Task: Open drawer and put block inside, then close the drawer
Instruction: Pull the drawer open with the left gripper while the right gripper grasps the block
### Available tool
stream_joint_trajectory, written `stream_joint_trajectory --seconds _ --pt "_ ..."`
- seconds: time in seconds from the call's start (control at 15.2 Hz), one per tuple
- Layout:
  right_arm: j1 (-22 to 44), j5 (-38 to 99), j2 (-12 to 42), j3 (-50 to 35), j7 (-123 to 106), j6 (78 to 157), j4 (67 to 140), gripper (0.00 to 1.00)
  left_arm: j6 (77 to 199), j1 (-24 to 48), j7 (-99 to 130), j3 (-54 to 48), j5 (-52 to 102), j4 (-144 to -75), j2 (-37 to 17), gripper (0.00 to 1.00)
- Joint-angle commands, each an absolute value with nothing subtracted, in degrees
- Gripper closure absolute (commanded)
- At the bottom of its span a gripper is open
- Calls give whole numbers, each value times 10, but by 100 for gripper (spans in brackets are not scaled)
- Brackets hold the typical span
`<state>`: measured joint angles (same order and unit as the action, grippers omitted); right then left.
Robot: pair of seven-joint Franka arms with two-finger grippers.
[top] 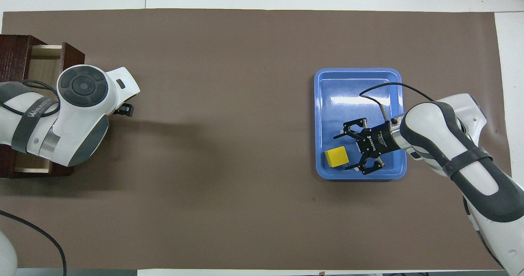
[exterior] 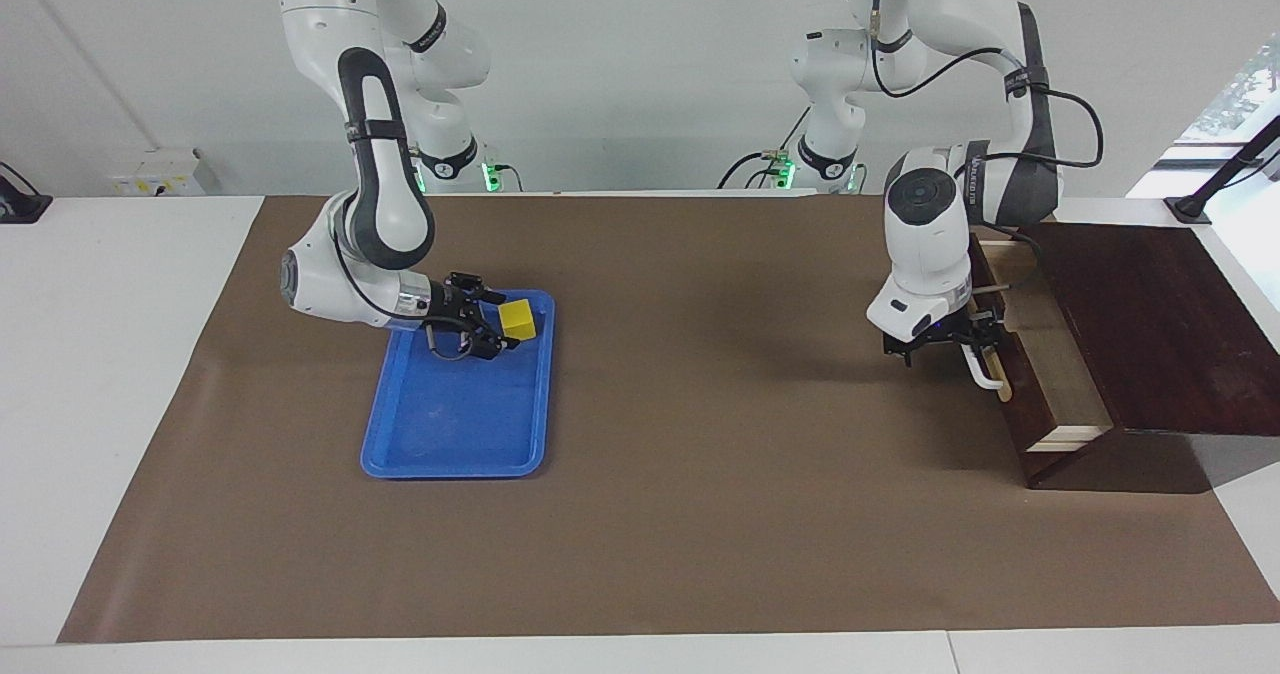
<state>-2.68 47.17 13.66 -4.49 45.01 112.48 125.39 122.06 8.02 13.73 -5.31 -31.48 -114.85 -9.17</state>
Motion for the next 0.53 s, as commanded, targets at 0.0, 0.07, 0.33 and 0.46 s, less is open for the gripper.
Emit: stream_joint_trajectory --seconds 0.0,0.07,0.33,0.46 --pt "-25 490 133 -44 429 1137 1264 0 1203 117 139 -52 -292 -1155 -87 0" --pt "-25 490 133 -44 429 1137 1264 2 1200 120 139 -52 -291 -1155 -87 0" --pt "-26 490 134 -44 429 1151 1263 100 1194 129 139 -52 -281 -1152 -86 0" --pt "-26 490 134 -44 432 1166 1262 100 1190 134 139 -52 -280 -1151 -86 0"
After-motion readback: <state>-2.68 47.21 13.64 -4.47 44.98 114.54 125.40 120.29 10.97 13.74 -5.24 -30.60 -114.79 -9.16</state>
